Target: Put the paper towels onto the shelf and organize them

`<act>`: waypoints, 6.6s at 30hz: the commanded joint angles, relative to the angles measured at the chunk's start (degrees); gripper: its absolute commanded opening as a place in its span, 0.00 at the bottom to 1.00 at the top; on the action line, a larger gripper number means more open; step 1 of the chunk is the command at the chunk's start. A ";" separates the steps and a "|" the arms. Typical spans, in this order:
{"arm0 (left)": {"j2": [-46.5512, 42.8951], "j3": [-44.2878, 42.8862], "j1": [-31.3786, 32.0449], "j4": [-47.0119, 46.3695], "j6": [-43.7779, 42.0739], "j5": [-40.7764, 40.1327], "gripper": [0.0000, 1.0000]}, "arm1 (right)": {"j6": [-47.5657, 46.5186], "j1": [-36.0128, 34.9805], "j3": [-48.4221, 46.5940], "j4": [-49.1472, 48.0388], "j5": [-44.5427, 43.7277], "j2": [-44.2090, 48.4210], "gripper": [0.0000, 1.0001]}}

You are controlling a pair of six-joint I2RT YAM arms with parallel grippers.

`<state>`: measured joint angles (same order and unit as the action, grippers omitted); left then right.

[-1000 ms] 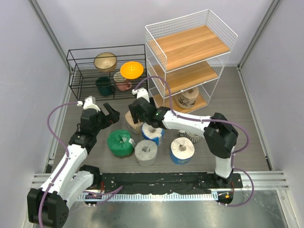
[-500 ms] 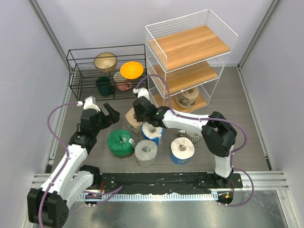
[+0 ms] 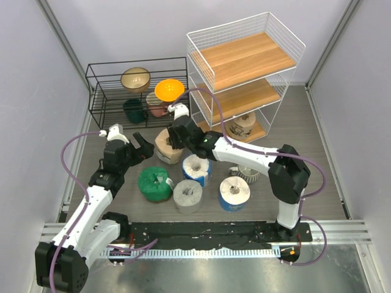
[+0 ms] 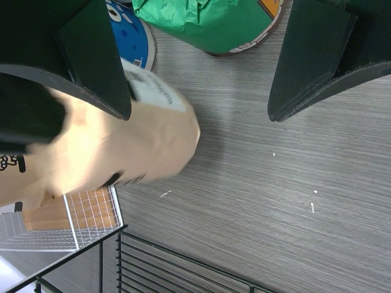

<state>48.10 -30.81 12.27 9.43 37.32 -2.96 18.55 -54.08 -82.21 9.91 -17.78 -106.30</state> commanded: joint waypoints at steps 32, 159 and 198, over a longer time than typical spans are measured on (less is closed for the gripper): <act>0.51 -2.24 0.21 -0.91 -0.14 1.12 1.00 | 10.20 -5.34 30.36 14.52 -35.31 60.96 0.39; 2.35 -0.31 0.12 -3.98 0.30 2.61 1.00 | 11.95 18.75 54.55 -20.72 -7.80 58.12 0.72; -2.13 -6.63 0.21 10.87 -1.73 3.40 1.00 | 17.14 2.85 33.70 9.96 4.78 43.22 0.72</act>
<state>47.07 -36.60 12.27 19.90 36.77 0.75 31.68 -46.76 -47.44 27.40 -3.29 -58.83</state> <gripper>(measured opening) 0.996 0.724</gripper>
